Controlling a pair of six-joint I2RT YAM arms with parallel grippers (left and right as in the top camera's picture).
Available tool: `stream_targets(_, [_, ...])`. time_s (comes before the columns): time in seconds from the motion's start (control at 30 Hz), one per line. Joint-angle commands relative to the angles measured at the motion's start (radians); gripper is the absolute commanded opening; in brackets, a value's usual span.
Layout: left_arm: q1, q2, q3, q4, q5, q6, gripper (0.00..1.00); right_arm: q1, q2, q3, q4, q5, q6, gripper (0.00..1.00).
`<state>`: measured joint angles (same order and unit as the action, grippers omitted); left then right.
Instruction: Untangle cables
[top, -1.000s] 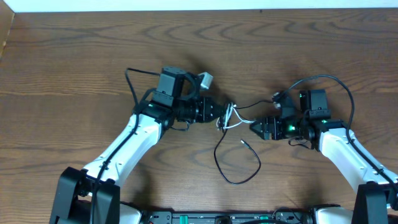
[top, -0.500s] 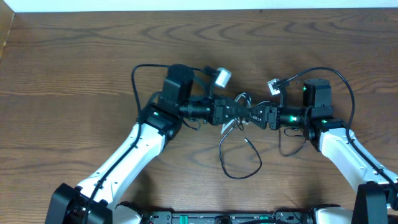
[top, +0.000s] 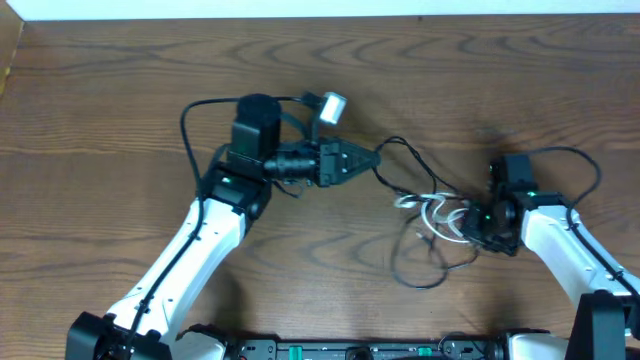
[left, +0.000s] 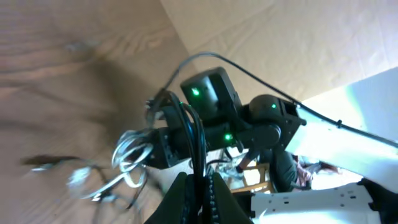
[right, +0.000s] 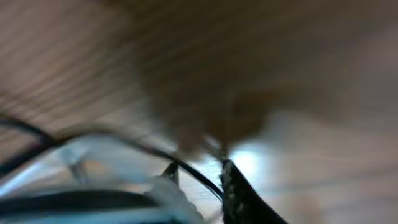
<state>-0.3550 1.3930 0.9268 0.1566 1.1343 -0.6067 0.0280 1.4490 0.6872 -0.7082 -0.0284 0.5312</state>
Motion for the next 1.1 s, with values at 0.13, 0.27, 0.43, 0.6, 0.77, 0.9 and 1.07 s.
stream_targets(0.13, [0.154,-0.02,0.01,0.002,0.052,-0.004,0.07,-0.153,0.0,0.003,-0.021,0.203,0.06,0.34])
stream_targets(0.27, [0.235,-0.02,0.009,-0.005,0.048,0.031,0.07,-0.213,0.0,0.003,-0.025,0.203,0.059,0.49])
stream_targets(0.43, [0.294,-0.02,0.009,-0.222,-0.115,0.15,0.07,-0.25,0.0,0.003,-0.01,0.146,0.008,0.6])
stream_targets(0.6, [0.29,-0.02,0.009,-0.464,-0.355,0.214,0.08,-0.249,0.0,0.003,0.114,-0.249,-0.257,0.61])
stream_targets(0.77, [0.235,-0.02,0.009,-0.472,-0.362,0.214,0.11,-0.227,0.0,0.003,0.189,-0.984,-0.654,0.6])
stream_targets(0.9, [0.142,-0.016,0.009,-0.467,-0.389,0.214,0.41,-0.165,0.0,0.003,0.19,-1.206,-0.759,0.61])
stream_targets(1.07, [0.004,-0.002,0.009,-0.466,-0.5,0.214,0.49,-0.085,0.0,0.003,0.195,-1.204,-0.784,0.62])
